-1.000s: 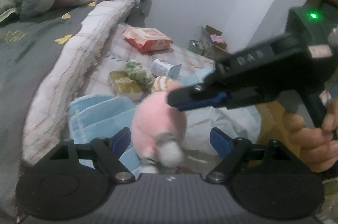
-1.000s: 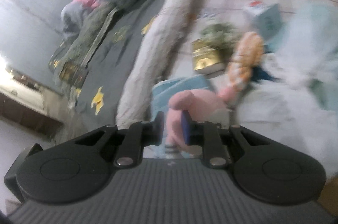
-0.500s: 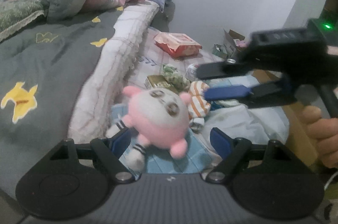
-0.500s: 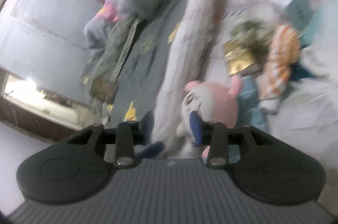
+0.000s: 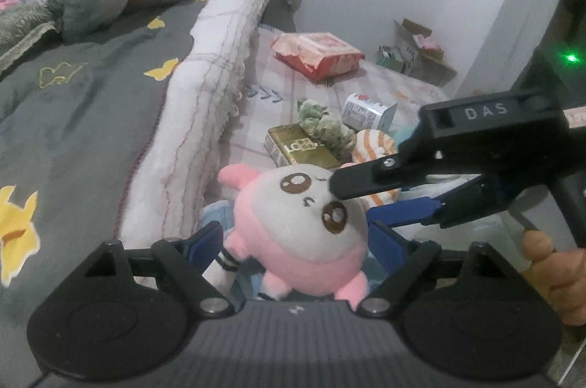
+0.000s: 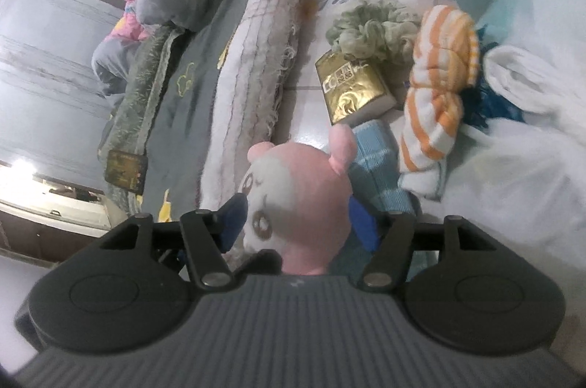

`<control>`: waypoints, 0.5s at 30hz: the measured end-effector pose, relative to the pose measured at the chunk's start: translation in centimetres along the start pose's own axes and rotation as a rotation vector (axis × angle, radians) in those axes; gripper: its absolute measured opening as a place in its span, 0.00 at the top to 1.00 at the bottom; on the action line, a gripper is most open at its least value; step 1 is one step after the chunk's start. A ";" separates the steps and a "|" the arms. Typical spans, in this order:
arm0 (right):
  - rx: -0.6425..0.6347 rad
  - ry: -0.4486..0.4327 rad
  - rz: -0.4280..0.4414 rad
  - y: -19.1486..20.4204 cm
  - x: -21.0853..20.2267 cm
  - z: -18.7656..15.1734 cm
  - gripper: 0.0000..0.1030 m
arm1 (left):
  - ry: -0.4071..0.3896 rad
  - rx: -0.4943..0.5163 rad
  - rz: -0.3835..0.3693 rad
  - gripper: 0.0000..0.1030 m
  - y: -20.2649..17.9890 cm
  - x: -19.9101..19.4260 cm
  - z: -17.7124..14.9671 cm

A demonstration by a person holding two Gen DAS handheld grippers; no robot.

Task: Organize soft objects
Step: 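Close the right tool on the pink plush toy's head and lift it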

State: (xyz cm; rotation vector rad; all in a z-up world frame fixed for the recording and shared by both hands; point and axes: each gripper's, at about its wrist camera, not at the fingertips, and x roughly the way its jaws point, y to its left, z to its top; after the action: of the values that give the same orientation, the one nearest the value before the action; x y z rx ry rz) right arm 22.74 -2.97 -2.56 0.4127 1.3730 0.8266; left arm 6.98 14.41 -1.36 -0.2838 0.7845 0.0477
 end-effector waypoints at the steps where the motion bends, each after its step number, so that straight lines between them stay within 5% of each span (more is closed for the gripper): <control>1: 0.000 0.009 -0.007 0.1 0.5 0.2 0.38 | 0.011 0.003 -0.002 0.15 0.0 0.4 0.2; 15: -0.027 0.037 0.032 0.5 1.8 0.9 0.36 | 0.051 0.011 -0.002 0.14 -0.4 2.0 0.7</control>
State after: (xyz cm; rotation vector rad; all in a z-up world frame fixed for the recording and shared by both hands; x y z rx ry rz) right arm 23.45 -1.20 -3.30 0.4009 1.3910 0.8819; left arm 8.94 14.03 -2.23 -0.2761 0.8350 0.0348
